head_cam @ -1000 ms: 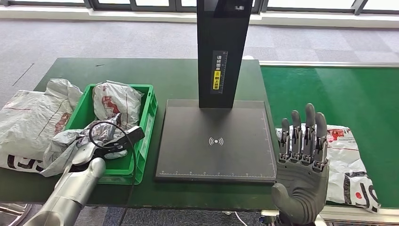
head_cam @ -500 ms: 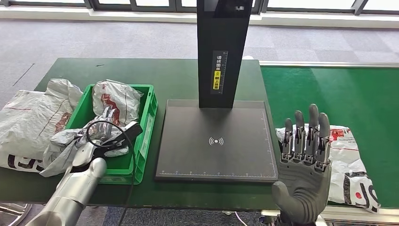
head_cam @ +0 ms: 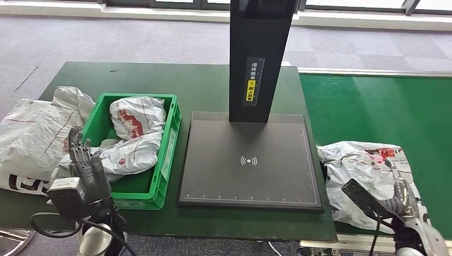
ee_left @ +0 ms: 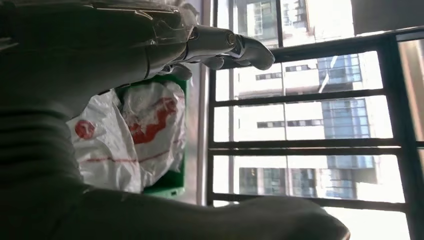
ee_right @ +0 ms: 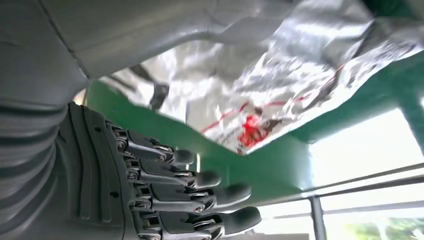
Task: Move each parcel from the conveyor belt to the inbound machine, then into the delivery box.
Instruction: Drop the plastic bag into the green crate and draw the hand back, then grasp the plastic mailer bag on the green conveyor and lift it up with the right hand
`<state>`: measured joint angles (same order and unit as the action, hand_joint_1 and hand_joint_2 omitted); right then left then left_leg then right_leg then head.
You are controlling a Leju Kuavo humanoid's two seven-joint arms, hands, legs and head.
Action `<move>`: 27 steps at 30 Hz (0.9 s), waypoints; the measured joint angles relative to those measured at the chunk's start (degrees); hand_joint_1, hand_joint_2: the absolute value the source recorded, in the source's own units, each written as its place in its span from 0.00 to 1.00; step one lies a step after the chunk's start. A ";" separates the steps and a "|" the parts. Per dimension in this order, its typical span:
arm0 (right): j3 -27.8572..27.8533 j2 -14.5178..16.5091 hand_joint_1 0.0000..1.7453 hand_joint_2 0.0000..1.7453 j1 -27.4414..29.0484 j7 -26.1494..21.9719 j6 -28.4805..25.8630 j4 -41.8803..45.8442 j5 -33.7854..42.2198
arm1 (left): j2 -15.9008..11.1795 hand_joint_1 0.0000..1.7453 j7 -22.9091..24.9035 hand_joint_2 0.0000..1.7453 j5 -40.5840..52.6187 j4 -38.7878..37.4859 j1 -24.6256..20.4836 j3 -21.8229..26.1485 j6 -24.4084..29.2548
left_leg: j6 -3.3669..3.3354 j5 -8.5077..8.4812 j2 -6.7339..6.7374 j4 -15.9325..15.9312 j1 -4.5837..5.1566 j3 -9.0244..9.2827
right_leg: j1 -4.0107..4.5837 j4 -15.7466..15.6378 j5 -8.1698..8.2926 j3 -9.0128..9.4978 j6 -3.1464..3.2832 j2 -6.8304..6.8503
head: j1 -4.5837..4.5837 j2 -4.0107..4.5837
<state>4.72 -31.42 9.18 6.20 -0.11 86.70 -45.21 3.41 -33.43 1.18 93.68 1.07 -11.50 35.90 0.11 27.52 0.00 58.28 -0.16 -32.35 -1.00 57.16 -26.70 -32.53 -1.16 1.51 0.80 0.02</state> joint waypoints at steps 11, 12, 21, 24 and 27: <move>-6.62 -10.24 0.00 1.00 3.76 2.58 9.03 -6.22 2.13 | -0.90 0.00 -4.02 0.00 -6.00 5.79 0.98 -2.22 -5.48 | 0.04 0.06 0.27 -0.06 0.00 -0.05 | -0.02 0.01 -0.01 -0.16 0.00 -0.27 | -0.01 0.00; -6.69 -10.99 0.00 1.00 3.49 2.52 9.43 -7.22 2.04 | -1.05 0.00 -4.13 0.00 -6.24 5.91 1.03 -2.30 -5.52 | 0.04 0.06 0.30 -0.06 0.00 -0.05 | -0.02 0.01 0.00 -0.16 0.00 -0.30 | -0.02 0.00; -6.71 -13.72 0.00 1.00 1.46 1.66 9.86 -12.75 1.48 | -1.76 0.00 -4.56 0.00 -6.87 6.39 1.37 -2.75 -5.54 | 0.04 0.06 0.36 -0.05 0.01 -0.03 | -0.02 0.01 0.04 -0.15 -0.03 -0.36 | -0.02 0.00; -6.71 -13.93 0.00 1.00 1.28 1.66 9.88 -13.35 1.47 | -1.78 0.00 -4.56 0.00 -6.89 6.49 1.47 -2.75 -5.54 | 0.04 0.06 0.36 -0.06 0.00 -0.03 | -0.02 0.02 0.04 -0.16 -0.03 -0.37 | -0.02 0.00; -6.71 -14.09 0.00 1.00 1.13 1.66 9.88 -13.73 1.47 | -1.82 0.00 -4.56 0.00 -6.91 6.54 1.53 -2.75 -5.54 | 0.04 0.06 0.36 -0.06 0.00 -0.04 | -0.02 0.02 0.03 -0.17 -0.03 -0.37 | -0.02 0.00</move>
<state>-1.99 -45.52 10.31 7.87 9.77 72.96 -43.74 1.59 -37.99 -5.72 100.21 2.59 -14.25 30.36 0.15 27.58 0.36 58.22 -0.16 -32.39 -1.02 57.18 -26.67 -32.70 -1.19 1.15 0.79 0.02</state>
